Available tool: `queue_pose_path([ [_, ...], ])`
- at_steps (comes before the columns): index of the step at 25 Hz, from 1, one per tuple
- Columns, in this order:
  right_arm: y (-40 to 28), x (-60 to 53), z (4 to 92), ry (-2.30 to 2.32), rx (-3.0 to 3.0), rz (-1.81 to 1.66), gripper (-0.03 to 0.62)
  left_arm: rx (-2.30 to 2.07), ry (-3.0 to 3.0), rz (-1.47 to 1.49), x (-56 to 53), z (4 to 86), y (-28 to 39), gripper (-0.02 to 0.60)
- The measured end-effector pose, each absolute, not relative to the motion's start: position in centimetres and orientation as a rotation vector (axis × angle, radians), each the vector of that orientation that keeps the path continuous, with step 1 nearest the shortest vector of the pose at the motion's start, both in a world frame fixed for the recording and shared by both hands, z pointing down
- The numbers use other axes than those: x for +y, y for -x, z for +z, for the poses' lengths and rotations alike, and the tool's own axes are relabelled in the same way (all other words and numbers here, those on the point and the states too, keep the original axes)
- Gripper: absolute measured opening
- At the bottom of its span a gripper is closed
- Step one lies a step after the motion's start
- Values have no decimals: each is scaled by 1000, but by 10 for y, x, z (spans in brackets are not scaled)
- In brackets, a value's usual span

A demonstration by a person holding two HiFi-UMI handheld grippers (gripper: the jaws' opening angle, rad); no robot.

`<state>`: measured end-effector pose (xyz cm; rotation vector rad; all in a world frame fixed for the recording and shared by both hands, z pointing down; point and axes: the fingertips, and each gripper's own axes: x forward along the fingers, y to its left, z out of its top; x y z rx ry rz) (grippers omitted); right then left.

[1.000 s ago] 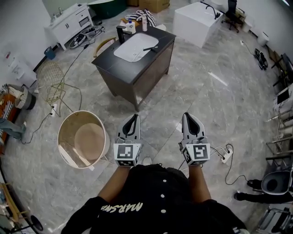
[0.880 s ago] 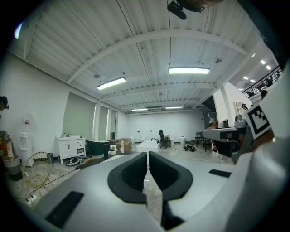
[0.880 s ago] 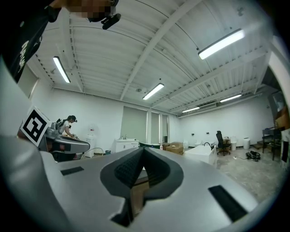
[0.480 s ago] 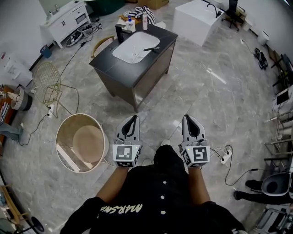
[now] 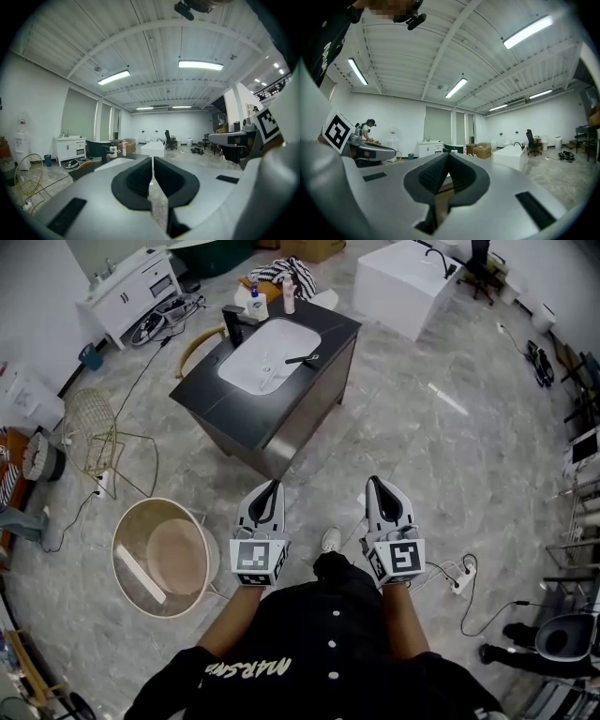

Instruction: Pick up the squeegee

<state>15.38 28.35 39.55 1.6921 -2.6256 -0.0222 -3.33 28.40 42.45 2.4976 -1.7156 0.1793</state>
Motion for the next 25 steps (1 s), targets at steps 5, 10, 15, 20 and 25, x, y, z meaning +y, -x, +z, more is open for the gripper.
queue_pose_path([
  [5,-174,219,391,-1647,-2645,-21,-5,-1752,-2492,175,220,414,12,20],
  [10,-188,157,387,-1602,-2658,-39,-5,-1810,-2448,172,168,409,3,20],
  [15,-198,104,387,-1543,-2700,-43,-5,-1873,-2407,175,121,410,-2,20],
  [20,-205,61,390,-1491,-2723,-31,-5,-1931,-2364,159,89,407,-6,20],
  [25,-199,32,401,-1431,-2718,-3,-5,-1948,-2310,178,65,416,0,20],
])
